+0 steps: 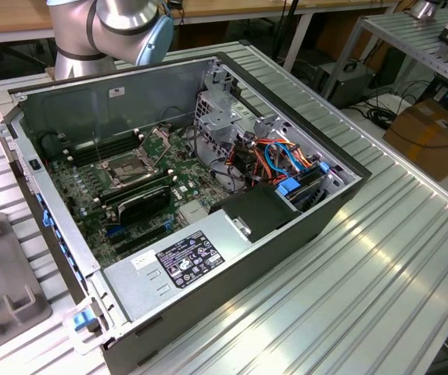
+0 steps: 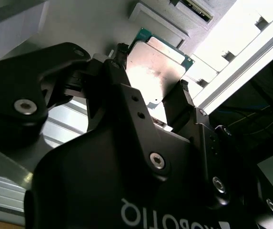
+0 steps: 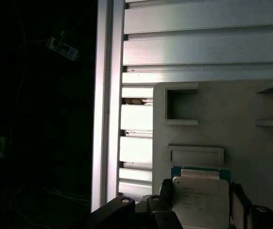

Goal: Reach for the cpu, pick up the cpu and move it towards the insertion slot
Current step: 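Pick up the cpu and move it towards the insertion slot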

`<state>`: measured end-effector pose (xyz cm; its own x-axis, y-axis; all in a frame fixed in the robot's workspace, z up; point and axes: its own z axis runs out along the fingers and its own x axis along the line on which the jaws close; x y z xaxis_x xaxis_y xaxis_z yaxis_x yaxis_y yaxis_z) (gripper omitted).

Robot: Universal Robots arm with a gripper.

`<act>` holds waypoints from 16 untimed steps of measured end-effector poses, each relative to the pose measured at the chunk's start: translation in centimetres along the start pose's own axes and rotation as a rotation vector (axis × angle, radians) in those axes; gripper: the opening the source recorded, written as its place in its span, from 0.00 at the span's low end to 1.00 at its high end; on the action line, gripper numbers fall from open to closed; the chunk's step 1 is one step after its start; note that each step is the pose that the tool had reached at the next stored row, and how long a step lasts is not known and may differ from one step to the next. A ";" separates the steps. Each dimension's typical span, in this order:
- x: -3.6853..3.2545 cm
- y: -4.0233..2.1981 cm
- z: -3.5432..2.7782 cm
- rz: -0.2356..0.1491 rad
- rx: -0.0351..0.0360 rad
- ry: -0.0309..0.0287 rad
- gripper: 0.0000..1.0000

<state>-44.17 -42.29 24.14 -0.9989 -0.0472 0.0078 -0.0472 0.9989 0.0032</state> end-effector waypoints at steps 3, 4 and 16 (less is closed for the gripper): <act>0.00 0.00 -0.27 0.000 -0.0001 0.0001 0.55; 0.00 0.00 -0.37 0.000 0.0000 0.0001 0.55; 0.01 -0.01 -1.11 0.000 -0.0001 0.0005 0.55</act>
<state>-44.17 -42.31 25.25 -0.9988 -0.0472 0.0084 -0.0472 0.9989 0.0033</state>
